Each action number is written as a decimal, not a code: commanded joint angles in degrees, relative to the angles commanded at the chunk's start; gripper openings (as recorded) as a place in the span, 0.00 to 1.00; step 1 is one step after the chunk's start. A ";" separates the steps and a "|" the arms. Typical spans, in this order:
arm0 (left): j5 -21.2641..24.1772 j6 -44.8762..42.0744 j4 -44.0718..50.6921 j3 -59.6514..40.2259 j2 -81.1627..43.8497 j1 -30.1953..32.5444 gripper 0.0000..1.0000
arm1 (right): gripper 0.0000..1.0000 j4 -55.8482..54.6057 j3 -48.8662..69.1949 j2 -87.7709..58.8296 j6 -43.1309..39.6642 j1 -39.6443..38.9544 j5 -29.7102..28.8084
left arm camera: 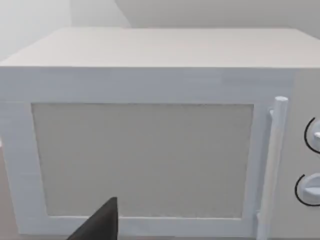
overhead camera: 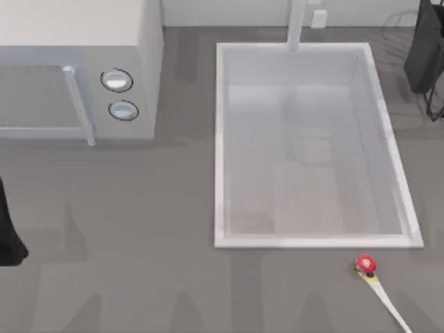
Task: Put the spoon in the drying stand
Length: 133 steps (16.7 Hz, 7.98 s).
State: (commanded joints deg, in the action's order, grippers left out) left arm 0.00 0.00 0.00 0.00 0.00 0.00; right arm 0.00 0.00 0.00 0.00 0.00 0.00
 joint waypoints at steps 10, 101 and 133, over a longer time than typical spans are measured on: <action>0.00 0.00 0.00 0.00 0.00 0.00 1.00 | 1.00 17.61 16.25 -22.24 2.75 -9.15 -0.18; 0.00 0.00 0.00 0.00 0.00 0.00 1.00 | 0.00 62.05 76.11 -74.76 5.67 -9.69 11.49; 0.00 0.00 0.00 0.00 0.00 0.00 1.00 | 0.00 -31.18 60.37 -90.13 0.87 24.00 22.59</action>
State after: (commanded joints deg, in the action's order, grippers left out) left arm 0.00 0.00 0.00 0.00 0.00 0.00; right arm -31.18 60.37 -90.13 0.87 24.00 22.59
